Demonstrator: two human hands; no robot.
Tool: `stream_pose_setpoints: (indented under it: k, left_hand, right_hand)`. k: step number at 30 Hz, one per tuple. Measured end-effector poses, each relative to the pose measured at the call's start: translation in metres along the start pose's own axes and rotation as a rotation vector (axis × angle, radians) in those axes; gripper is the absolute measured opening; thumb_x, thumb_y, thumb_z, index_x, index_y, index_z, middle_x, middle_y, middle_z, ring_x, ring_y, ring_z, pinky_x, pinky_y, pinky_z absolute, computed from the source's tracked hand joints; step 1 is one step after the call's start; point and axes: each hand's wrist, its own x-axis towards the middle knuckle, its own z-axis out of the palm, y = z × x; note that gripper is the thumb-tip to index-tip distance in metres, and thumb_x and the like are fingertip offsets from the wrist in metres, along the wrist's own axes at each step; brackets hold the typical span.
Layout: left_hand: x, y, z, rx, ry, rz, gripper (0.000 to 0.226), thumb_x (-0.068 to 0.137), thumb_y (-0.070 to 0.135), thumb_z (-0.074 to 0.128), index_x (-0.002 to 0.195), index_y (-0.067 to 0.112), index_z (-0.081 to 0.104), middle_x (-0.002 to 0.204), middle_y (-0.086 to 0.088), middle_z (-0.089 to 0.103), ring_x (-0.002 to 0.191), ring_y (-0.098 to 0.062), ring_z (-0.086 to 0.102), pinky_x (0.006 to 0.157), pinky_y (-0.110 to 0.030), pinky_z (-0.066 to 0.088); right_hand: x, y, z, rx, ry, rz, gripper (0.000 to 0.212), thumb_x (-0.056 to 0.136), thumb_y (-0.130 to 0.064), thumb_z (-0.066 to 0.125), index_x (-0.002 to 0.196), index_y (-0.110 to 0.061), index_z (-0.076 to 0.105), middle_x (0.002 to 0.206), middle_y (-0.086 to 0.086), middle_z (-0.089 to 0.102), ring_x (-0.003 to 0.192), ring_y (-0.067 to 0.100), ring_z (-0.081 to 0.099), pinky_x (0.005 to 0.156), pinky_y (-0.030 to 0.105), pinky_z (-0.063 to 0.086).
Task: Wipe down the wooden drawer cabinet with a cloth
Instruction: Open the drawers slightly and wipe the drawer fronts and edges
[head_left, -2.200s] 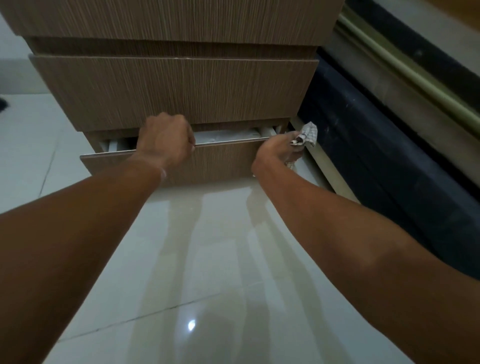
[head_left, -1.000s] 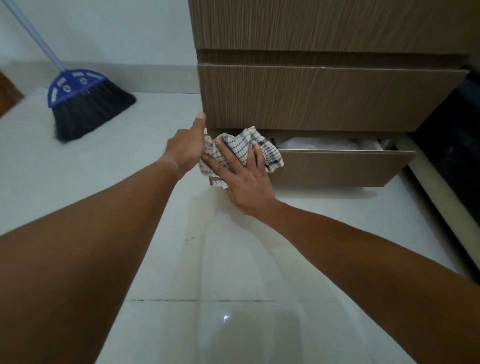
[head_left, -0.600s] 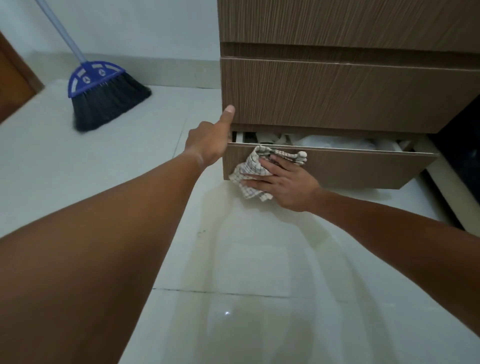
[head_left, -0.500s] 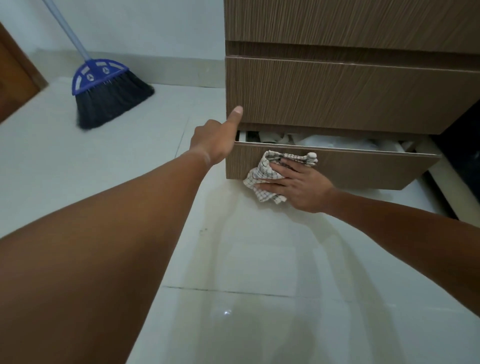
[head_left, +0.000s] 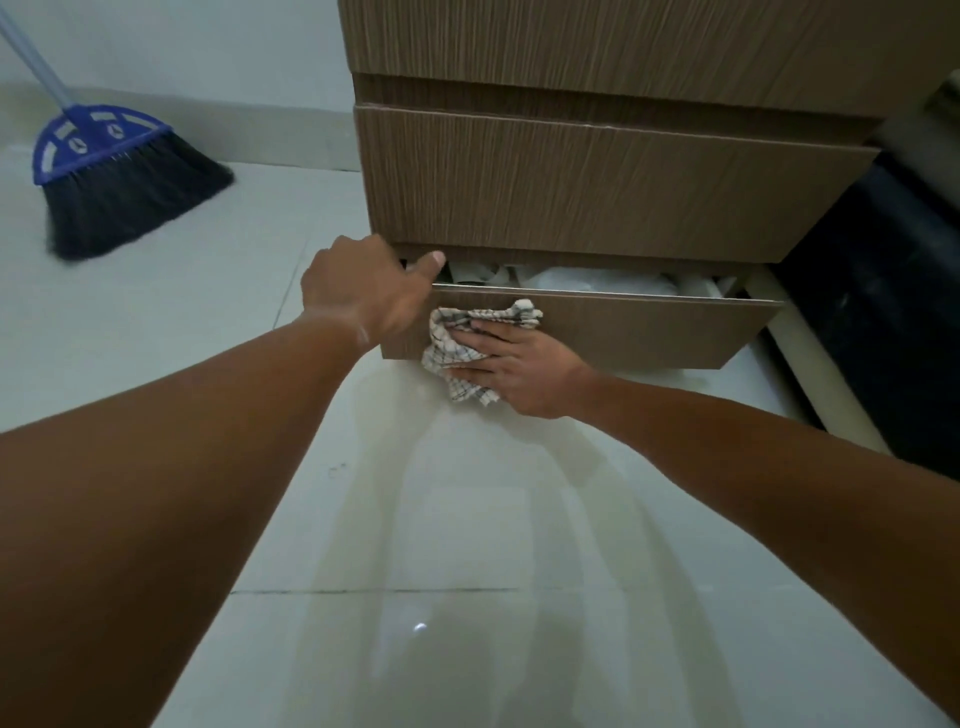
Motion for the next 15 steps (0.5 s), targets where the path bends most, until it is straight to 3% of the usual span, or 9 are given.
stream_pose_setpoints:
  k: [4,7,10,13,15]
  left_hand:
    - [-0.012,0.03,-0.003,0.306,0.035,0.118,0.048,0.097,0.055,0.046,0.086,0.012,0.065,0.079,-0.01,0.059,0.073,-0.03,0.054,0.072,-0.036,0.045]
    - [-0.019,0.062,-0.001,0.388,0.009,0.215,0.033,0.098,0.038,0.053,0.098,0.009,0.069,0.085,-0.014,0.061,0.079,-0.033,0.059,0.07,-0.036,0.041]
    - [-0.02,0.095,0.006,0.341,-0.06,0.303,0.028,0.097,0.025,0.058,0.111,0.003,0.068,0.105,-0.02,0.067,0.102,-0.04,0.065,0.077,-0.042,0.049]
    - [-0.015,0.117,0.01,0.36,-0.098,0.309,0.025,0.097,0.016,0.057,0.114,0.001,0.068,0.11,-0.022,0.068,0.106,-0.041,0.065,0.08,-0.043,0.051]
    - [-0.012,0.122,0.01,0.384,-0.119,0.305,0.027,0.097,0.015,0.055,0.115,0.0,0.068,0.113,-0.022,0.067,0.108,-0.041,0.064,0.081,-0.042,0.051]
  right_hand:
    - [-0.082,0.015,0.028,0.059,-0.082,0.016,0.061,0.078,-0.025,0.069,0.137,-0.013,0.06,0.144,0.009,0.058,0.149,0.027,0.035,0.126,0.044,0.002]
    - [-0.144,0.027,0.04,0.094,-0.169,0.087,0.062,0.076,-0.026,0.074,0.134,-0.01,0.062,0.14,0.013,0.06,0.146,0.03,0.038,0.124,0.047,0.006]
    - [-0.198,0.034,0.052,0.084,-0.295,0.227,0.062,0.086,-0.034,0.061,0.145,-0.016,0.053,0.149,0.008,0.053,0.152,0.03,0.024,0.125,0.053,0.008]
    - [-0.231,0.041,0.056,0.044,-0.482,0.279,0.064,0.099,-0.038,0.036,0.159,-0.02,0.024,0.165,0.002,0.026,0.156,0.03,-0.005,0.124,0.055,-0.006]
    - [-0.238,0.038,0.051,0.072,-0.463,0.351,0.063,0.1,-0.036,0.034,0.159,-0.019,0.023,0.166,0.002,0.023,0.155,0.03,-0.01,0.124,0.054,-0.008]
